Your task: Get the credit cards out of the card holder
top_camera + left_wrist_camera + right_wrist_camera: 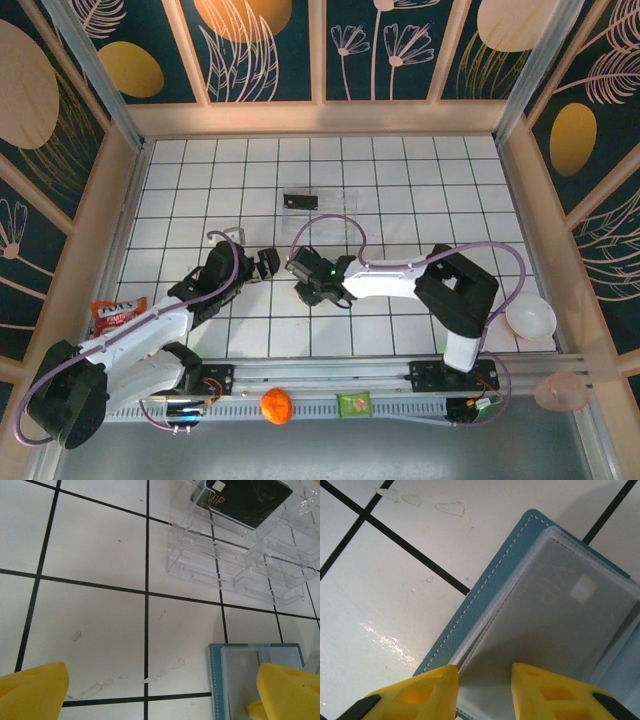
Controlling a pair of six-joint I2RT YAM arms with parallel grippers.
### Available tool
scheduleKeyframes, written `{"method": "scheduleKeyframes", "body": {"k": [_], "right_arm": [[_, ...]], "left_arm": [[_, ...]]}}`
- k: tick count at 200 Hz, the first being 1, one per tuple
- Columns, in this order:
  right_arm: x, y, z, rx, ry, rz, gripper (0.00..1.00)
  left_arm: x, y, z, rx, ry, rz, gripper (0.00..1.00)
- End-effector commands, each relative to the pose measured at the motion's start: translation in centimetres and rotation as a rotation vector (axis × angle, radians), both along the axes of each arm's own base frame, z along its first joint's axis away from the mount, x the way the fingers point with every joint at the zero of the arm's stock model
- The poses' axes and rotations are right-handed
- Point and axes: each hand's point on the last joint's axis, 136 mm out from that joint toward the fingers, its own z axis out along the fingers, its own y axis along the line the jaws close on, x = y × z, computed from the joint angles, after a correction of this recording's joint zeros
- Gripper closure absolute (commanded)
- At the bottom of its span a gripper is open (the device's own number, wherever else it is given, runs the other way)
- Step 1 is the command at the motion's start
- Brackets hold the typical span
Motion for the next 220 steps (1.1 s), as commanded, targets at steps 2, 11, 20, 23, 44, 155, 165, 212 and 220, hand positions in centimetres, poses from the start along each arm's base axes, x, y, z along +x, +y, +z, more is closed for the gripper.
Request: {"method": "scheduleKeyframes", "body": {"k": [2, 11, 20, 23, 44, 155, 165, 212, 220], "right_arm": [[-1.1, -1.2, -2.9, -0.072, 0.053, -0.015, 0.69], [-1.3, -1.4, -3.2, -0.074, 0.062, -0.015, 0.72], [-1.4, -1.5, -3.4, -0.07, 0.066, -0.019, 0.78], [-1.4, -1.6, -3.4, -0.07, 0.067, -0.019, 0.8], [-1.1, -1.5, -2.8, -0.042, 0.051, -0.028, 0.94], [1.2, 0.2, 4.1, 0.378, 0.067, -0.088, 1.0], [1.1, 0.4, 4.2, 0.392, 0.076, -0.089, 1.0], [0.9, 0.5, 3.7, 0.396, 0.09, -0.101, 1.0], [0.9, 0.4, 3.7, 0.396, 0.091, -0.105, 1.0]], "left_arm": [[0.1, -0.4, -0.1, -0.025, -0.002, -0.015, 0.05], [0.0, -0.4, -0.1, -0.026, 0.0, -0.02, 0.05], [-0.1, -0.7, -0.1, -0.031, -0.002, -0.037, 0.06], [-0.1, -0.8, 0.0, -0.034, -0.002, -0.044, 0.06], [-0.3, -1.6, -0.2, -0.061, 0.002, -0.082, 0.08], [-1.5, -9.4, -2.3, -0.19, 0.089, -0.319, 0.82], [-1.5, -10.0, -2.6, -0.193, 0.101, -0.337, 0.88], [-2.0, -11.2, -4.8, -0.157, 0.185, -0.381, 1.0], [-2.1, -11.2, -5.2, -0.152, 0.202, -0.383, 1.0]]}}
